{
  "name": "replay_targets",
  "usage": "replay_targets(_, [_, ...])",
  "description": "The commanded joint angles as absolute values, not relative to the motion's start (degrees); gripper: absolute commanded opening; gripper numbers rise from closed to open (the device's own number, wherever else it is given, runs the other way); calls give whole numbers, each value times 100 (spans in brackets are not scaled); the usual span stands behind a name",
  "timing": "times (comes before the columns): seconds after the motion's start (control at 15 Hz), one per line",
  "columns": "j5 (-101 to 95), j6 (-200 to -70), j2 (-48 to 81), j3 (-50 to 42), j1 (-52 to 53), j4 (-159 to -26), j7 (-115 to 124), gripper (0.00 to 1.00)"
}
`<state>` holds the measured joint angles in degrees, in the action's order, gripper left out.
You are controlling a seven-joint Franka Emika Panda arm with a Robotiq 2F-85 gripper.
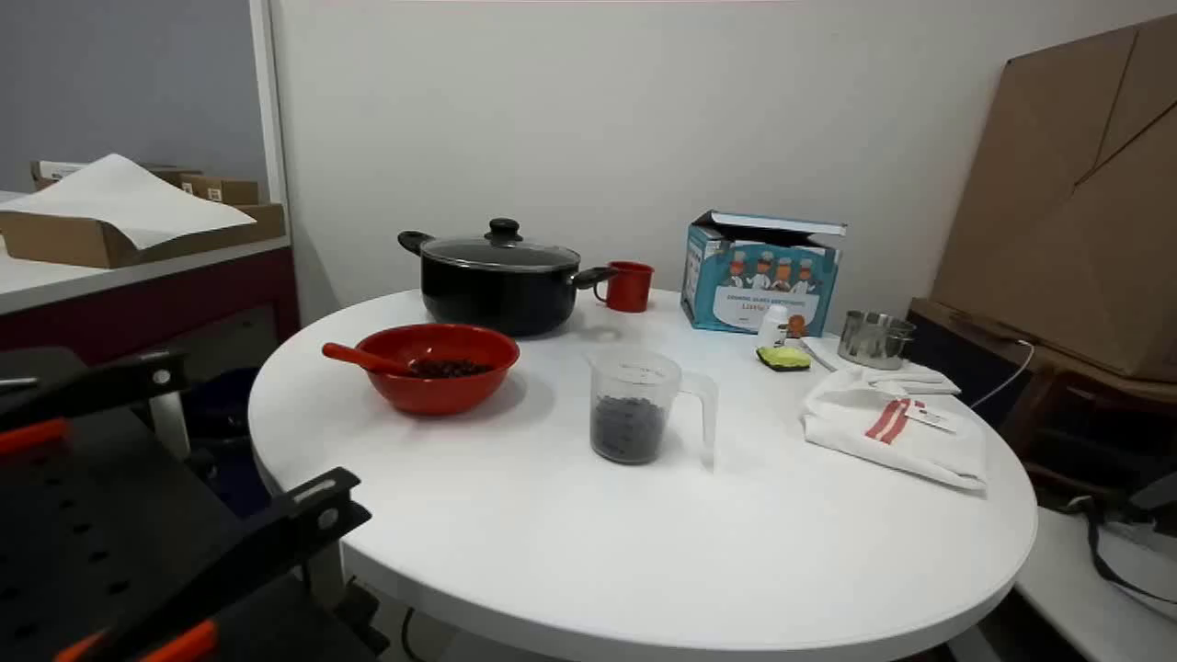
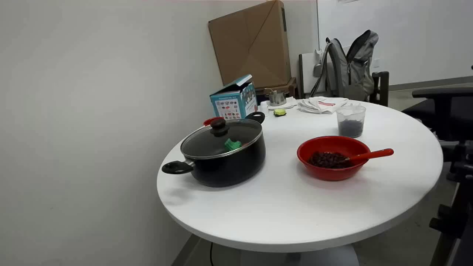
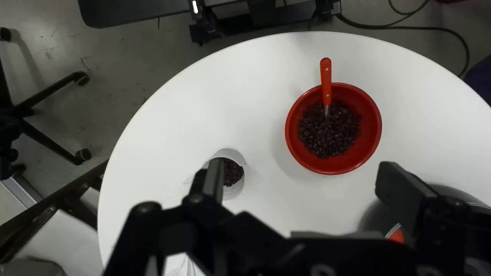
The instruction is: Pour the contents in the jug into the red bowl.
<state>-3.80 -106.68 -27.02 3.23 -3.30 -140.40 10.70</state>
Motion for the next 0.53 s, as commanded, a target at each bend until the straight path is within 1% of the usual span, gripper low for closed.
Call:
replay_targets(0.0, [-398, -10657, -2699, 282, -284, -14027, 1085, 100])
replay_targets(0.13, [-461, -10510, -2645, 253, -300, -13973, 985, 100])
replay_targets(0.47, [-1161, -9460, -2234, 181, -220, -13586, -108, 100])
